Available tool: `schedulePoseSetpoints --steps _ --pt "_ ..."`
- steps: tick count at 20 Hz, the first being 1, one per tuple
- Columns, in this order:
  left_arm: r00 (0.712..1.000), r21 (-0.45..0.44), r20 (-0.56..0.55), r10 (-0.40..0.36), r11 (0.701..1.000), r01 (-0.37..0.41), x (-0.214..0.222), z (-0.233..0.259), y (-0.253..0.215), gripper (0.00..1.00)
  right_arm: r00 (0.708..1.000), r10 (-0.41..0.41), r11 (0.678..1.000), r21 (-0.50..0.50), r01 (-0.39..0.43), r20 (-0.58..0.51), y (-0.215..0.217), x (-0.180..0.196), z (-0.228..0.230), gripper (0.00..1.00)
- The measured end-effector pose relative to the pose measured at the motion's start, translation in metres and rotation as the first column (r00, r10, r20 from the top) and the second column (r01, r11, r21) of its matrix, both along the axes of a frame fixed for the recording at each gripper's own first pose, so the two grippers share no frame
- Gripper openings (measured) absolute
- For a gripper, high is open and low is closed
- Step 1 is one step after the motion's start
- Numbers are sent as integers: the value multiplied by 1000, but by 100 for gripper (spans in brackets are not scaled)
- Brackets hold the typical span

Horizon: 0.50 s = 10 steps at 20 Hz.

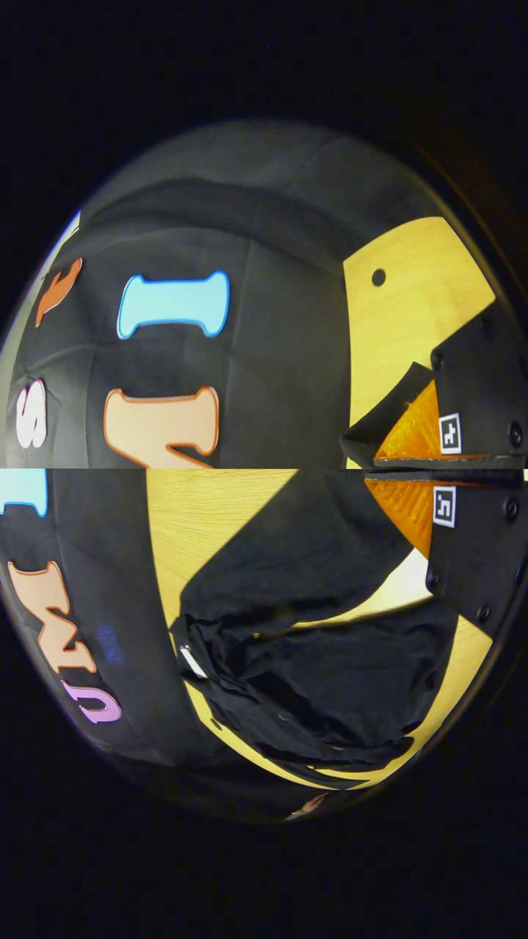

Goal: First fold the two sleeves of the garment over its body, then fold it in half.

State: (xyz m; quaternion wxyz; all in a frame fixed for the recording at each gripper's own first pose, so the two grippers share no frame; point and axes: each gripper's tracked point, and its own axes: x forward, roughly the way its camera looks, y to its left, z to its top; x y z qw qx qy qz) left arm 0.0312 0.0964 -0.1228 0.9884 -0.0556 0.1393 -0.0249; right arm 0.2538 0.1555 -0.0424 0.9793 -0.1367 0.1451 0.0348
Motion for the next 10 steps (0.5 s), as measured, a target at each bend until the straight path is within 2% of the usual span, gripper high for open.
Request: schedulePoseSetpoints --steps 5,10 --pt "1000 -30 -19 -11 999 10 -6 -7 -3 94 994 93 995 44 -91 -52 71 17 -32 2" --pt "998 -33 -50 -35 999 34 -12 -13 -5 93 975 183 983 37 -180 -125 145 37 -83 2"
